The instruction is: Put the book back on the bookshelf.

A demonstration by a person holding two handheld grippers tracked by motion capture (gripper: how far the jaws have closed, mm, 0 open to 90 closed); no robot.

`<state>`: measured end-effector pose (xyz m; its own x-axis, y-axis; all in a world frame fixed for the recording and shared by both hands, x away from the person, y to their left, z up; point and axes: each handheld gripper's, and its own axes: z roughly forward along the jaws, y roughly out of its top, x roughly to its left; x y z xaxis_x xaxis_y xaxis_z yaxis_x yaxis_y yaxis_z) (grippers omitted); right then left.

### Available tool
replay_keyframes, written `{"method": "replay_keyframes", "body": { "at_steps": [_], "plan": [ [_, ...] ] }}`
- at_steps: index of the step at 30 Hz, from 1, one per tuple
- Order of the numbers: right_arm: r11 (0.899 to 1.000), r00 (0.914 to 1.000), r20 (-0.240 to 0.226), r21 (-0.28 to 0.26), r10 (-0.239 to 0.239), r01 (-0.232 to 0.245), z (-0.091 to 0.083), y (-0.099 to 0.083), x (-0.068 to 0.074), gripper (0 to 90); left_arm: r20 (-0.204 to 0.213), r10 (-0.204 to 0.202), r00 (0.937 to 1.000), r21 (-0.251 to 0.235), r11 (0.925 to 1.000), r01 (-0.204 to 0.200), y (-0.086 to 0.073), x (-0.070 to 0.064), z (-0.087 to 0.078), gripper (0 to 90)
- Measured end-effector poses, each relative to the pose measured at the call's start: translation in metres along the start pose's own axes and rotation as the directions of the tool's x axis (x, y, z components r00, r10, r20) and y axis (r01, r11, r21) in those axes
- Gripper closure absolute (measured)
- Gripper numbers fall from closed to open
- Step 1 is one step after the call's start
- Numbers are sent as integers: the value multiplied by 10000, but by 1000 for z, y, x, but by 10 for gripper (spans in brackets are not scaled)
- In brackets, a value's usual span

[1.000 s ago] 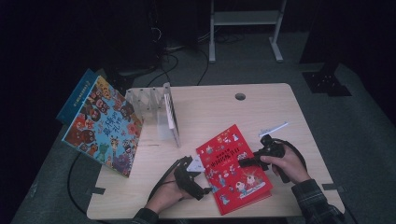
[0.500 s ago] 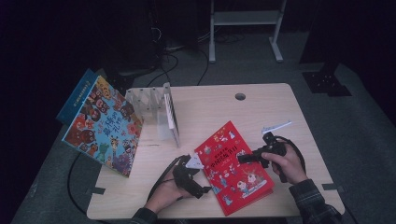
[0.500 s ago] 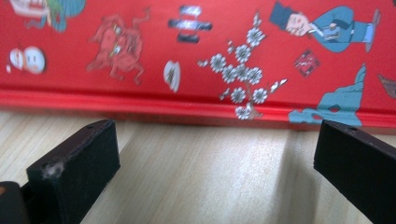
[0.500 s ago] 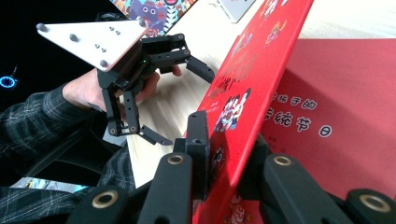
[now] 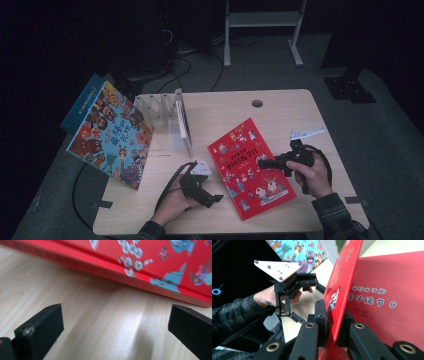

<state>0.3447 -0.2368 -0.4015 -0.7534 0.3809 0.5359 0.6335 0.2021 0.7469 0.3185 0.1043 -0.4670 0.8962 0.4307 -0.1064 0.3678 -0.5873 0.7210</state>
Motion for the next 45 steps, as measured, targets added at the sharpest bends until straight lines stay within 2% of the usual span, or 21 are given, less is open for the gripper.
{"method": "replay_keyframes", "body": {
  "at_steps": [2,3,5,6,7,8,10,14,17,20,21,24,29,30,33,35,37,38,40,41,45],
  "plan": [
    [9996,9998,99,-225,-187,190,-3,2,3,846,142,-148,9998,-297,9994,152,1,0,-2,0],
    [9964,9996,-290,-843,-64,39,-10,4,4,877,207,-153,9997,-491,9987,163,3,1,-5,0],
    [9957,9989,-461,-927,-23,-20,-12,5,4,877,218,-282,9994,-711,9970,297,4,2,-7,0],
    [9949,9986,-466,-983,-255,208,-16,8,6,878,243,-338,9991,-870,9956,358,5,4,-9,0],
    [9931,9985,-151,-1057,-520,501,-17,12,13,877,386,-514,9979,-1274,9903,560,6,6,-12,0],
    [9930,9981,26,-1011,-614,613,-17,13,15,877,386,-514,9979,-1274,9903,560,6,6,-12,0],
    [9914,9959,352,-979,-839,870,-16,14,18,877,606,-634,9961,-1604,9844,725,9,9,-16,0],
    [9884,9943,422,-1131,-976,1018,-18,16,21,878,527,-515,9973,-1971,9785,610,16,11,-23,0],
    [9846,9929,473,-1320,-1096,1149,-22,20,25,878,698,-729,9949,-2365,9677,875,19,14,-28,0],
    [9761,9890,515,-1619,-1386,1452,-30,26,31,878,656,-665,9956,-2564,9632,813,24,16,-32,0],
    [9749,9884,514,-1649,-1429,1496,-32,28,33,877,809,-689,9943,-2827,9550,892,29,17,-34,0],
    [9719,9874,511,-1758,-1500,1567,-36,31,37,878,842,-666,9942,-3003,9497,890,35,18,-35,0],
    [9662,9845,456,-1892,-1695,1751,-40,36,43,877,716,-494,9962,-3540,9325,717,53,24,-41,0],
    [9662,9845,456,-1892,-1695,1751,-40,36,43,877,716,-494,9962,-3540,9325,717,53,24,-41,0],
    [9637,9831,428,-1945,-1780,1829,-41,36,44,877,684,-475,9965,-3929,9169,707,63,28,-47,0],
    [9628,9827,422,-1971,-1803,1851,-42,36,46,877,598,-379,9975,-4069,9116,591,67,30,-51,0],
    [9631,9826,389,-1947,-1818,1859,-42,36,46,877,489,-368,9981,-4305,9010,543,72,34,-56,0],
    [9631,9826,389,-1947,-1818,1859,-42,36,46,877,489,-368,9981,-4305,9010,543,72,34,-56,0],
    [9627,9826,333,-1966,-1828,1858,-42,36,48,877,468,-440,9979,-4450,8935,602,76,37,-58,0],
    [9622,9820,316,-1964,-1861,1887,-42,36,48,878,468,-440,9979,-4450,8935,602,76,37,-58,0],
    [9612,9801,246,-1918,-1970,1980,-42,35,50,877,475,-371,9982,-4682,8819,550,79,39,-60,0]
  ]
}}
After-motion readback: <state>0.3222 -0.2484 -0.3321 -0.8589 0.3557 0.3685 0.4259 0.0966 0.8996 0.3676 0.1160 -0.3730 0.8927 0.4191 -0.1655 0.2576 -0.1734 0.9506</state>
